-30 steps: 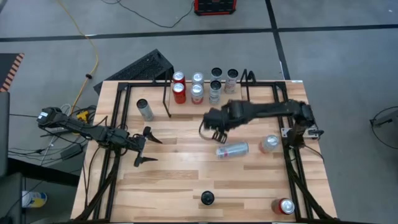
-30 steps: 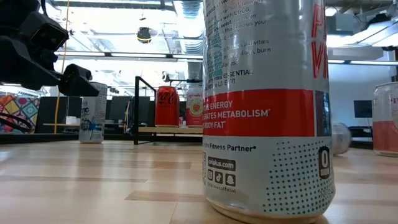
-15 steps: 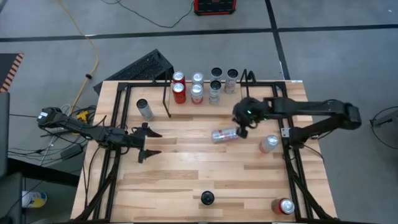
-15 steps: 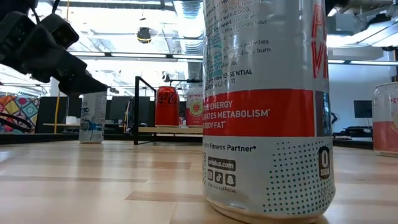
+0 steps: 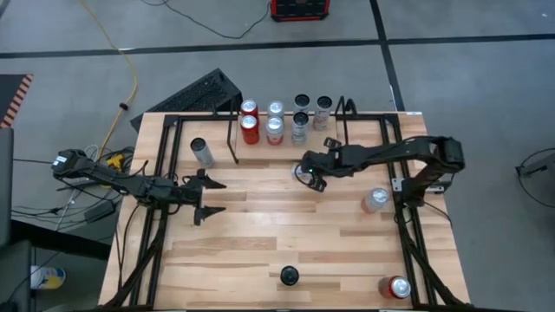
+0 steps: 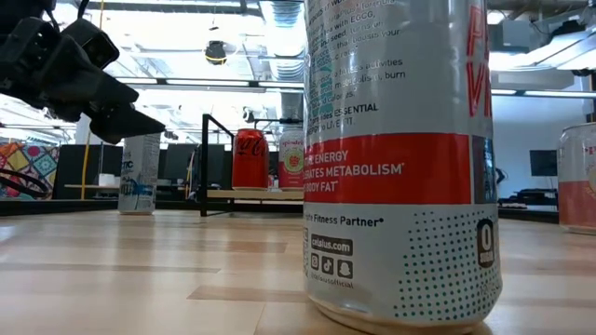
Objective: Place canned beverage on shelf
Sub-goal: Put the right white pink soda can on the shelf and align with other white pink soda can
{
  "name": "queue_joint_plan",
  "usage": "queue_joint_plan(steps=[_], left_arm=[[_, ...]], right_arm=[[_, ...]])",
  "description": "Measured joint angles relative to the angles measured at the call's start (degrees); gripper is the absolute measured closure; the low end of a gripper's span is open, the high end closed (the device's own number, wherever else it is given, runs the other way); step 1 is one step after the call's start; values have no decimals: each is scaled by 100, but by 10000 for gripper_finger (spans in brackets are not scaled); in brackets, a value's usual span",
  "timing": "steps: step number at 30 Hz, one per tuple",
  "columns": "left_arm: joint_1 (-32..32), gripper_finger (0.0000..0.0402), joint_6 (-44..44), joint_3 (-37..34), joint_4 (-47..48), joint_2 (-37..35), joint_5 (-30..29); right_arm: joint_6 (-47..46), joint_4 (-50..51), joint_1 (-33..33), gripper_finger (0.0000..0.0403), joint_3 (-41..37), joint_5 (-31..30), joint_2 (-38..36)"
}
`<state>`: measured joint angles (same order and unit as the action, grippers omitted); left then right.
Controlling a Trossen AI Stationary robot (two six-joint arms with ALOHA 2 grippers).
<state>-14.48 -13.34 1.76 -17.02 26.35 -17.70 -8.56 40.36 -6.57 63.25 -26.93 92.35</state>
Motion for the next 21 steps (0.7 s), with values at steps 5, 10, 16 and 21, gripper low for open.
queue_joint_plan(steps=[5,10,16,21], left_arm=[[0,23,-29,0,12,0,-13],[0,23,-35,0,96,2,-13],[0,23,15,0,139,2,-10],[0,23,65,0,218,2,-10]], right_arm=[[-40,-120,-150,387,36,96,306],[-47,-276,-167,378,40,131,481],[-176,-226,-80,384,62,321,678],[-375,-55,374,376,93,481,527]])
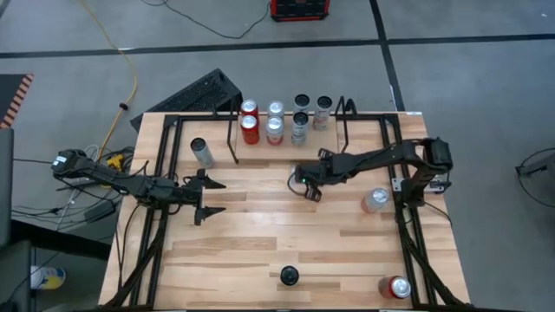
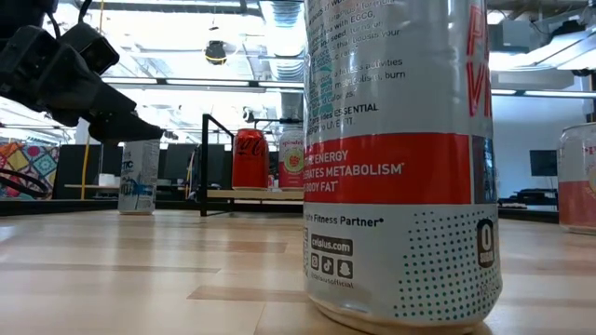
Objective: Place canned beverage on shelf
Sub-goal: Put the right white pink soda can on the shelf and align with other white pink soda can
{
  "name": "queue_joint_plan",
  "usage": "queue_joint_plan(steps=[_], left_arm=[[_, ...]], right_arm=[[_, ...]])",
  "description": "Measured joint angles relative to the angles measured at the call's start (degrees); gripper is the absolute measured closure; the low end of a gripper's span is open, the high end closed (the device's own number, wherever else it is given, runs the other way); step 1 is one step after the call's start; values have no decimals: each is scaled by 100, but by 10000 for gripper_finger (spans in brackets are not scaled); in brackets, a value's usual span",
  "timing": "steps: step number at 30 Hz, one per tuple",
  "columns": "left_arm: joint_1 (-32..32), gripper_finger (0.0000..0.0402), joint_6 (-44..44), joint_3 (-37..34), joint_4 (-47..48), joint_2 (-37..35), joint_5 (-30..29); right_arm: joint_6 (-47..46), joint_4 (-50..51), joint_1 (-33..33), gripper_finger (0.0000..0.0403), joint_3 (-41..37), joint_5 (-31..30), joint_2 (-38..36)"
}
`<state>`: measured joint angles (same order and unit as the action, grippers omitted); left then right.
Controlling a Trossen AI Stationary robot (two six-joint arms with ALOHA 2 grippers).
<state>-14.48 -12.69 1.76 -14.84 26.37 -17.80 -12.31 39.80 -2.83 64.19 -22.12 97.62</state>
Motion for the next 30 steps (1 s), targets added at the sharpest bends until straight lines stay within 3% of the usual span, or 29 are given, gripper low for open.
queue_joint_plan(steps=[6,11,23,30], left_arm=[[0,23,19,0,1,-2,2],[0,23,23,0,97,0,3],[0,23,346,0,141,0,-74],[0,23,403,0,132,0,-92]], right_arm=[[-268,726,540,350,421,3,-716],[-414,1103,845,318,377,823,-960],[-459,1250,1927,117,288,559,-342],[-587,1176,1984,57,288,564,223]])
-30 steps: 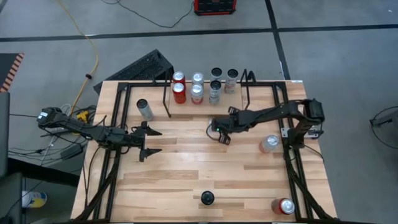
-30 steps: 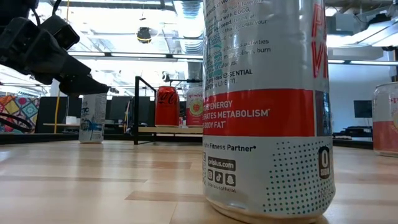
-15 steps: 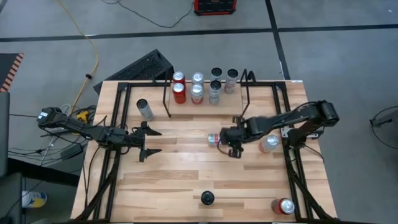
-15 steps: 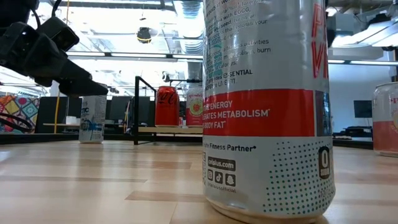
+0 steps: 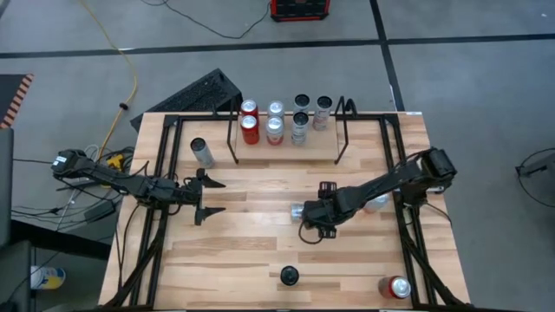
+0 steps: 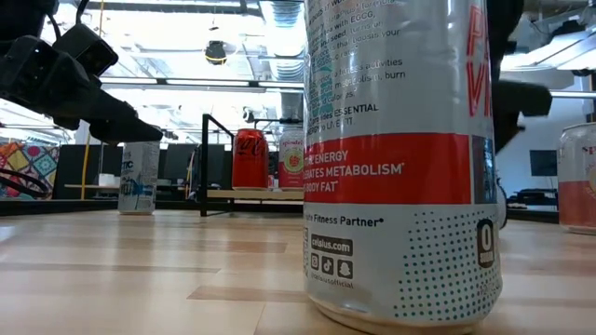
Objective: Place canned beverage on shelf
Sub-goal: Put the right white pink soda can on the shelf and align with other white pink soda can
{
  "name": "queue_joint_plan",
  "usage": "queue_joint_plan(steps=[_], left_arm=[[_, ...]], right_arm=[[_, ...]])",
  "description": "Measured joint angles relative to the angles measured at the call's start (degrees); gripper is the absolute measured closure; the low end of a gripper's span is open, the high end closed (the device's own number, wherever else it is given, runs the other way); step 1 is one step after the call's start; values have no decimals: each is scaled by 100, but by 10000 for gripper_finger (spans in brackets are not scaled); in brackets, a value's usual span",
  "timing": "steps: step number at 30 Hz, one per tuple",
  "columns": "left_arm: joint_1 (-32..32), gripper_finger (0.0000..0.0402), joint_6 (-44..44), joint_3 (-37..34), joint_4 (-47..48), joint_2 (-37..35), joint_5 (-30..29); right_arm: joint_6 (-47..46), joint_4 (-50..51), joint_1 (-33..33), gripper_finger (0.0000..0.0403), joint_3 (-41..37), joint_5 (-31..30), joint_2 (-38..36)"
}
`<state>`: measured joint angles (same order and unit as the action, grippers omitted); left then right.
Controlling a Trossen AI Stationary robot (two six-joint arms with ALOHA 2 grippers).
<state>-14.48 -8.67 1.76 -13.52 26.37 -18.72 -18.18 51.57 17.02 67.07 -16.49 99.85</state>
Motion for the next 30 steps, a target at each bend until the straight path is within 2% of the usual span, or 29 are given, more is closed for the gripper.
queue_joint_plan(steps=[6,11,14,19,20,23,26,30], left_arm=[[0,23,-97,0,5,-2,2],[0,23,-101,0,26,0,4],[-2,23,-101,0,51,-1,4],[0,23,-101,0,66,0,3],[0,23,-88,0,67,-2,1],[0,23,-59,0,57,-1,-3],[0,23,-15,0,52,-2,-7],[0,23,-13,0,46,0,-9]], right_arm=[[120,-296,-46,36,0,263,596],[216,-396,-13,40,31,275,844],[322,-262,-13,63,27,279,834],[406,56,-29,132,-9,279,617],[466,207,-33,132,-5,272,547],[658,761,-15,132,177,-156,388],[915,1542,24,132,572,-894,341],[1924,2557,100,132,1125,-1867,424]])
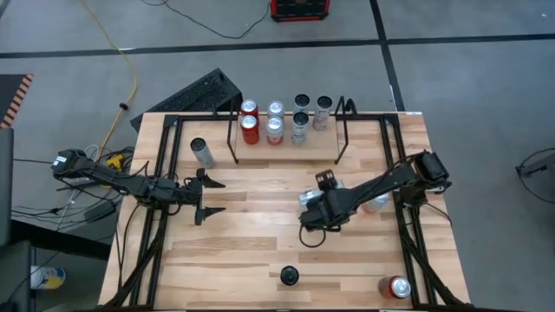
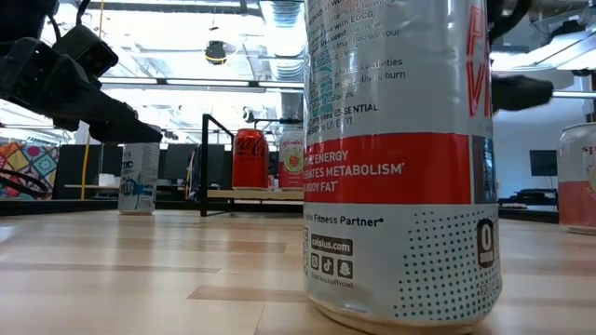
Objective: Place canned beverage on shelf
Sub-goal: Put the right white pink soda can on the shelf and align with other white pink soda can
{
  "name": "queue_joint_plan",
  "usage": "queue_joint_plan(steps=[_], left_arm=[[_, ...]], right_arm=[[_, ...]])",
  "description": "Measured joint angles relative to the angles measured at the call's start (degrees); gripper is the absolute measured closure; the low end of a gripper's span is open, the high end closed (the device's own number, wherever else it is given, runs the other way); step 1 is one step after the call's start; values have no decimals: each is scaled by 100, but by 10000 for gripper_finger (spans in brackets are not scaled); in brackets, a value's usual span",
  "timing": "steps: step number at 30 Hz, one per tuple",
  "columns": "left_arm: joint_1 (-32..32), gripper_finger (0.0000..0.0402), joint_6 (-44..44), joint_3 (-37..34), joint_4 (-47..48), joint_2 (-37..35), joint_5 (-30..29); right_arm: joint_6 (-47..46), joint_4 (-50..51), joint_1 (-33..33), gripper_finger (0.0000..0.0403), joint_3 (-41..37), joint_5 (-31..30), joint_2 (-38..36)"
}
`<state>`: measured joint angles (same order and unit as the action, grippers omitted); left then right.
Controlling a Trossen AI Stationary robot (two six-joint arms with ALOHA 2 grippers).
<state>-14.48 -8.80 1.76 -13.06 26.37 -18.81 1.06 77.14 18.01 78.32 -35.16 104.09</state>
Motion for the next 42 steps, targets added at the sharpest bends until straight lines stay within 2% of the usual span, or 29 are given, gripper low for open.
queue_joint_plan(steps=[3,6,9,13,15,18,23,26,30,42], left_arm=[[0,23,-1,0,0,-2,0],[0,23,0,0,13,0,0],[0,23,0,0,51,-1,-1],[0,23,0,0,59,-2,-2],[0,23,-1,0,78,-1,3],[0,23,2,0,74,-2,7],[0,23,2,0,74,-2,9],[0,23,2,0,48,0,9],[0,23,-31,-2,7,-2,11],[0,23,-47,-2,-62,-1,7]], right_arm=[[1143,289,59,132,166,-551,31],[2445,359,75,126,171,-726,31],[3280,612,70,121,114,-1087,30],[3729,946,-47,119,-117,-1618,35],[3917,1026,-100,119,-263,-2298,29],[4598,809,-113,118,-538,-3287,27],[5017,19,-151,118,-858,-3990,27],[5306,-489,-224,117,-1031,-4155,27],[5732,-1267,-290,117,-1332,-3992,27],[5904,-1641,-268,116,-1626,-3936,29]])
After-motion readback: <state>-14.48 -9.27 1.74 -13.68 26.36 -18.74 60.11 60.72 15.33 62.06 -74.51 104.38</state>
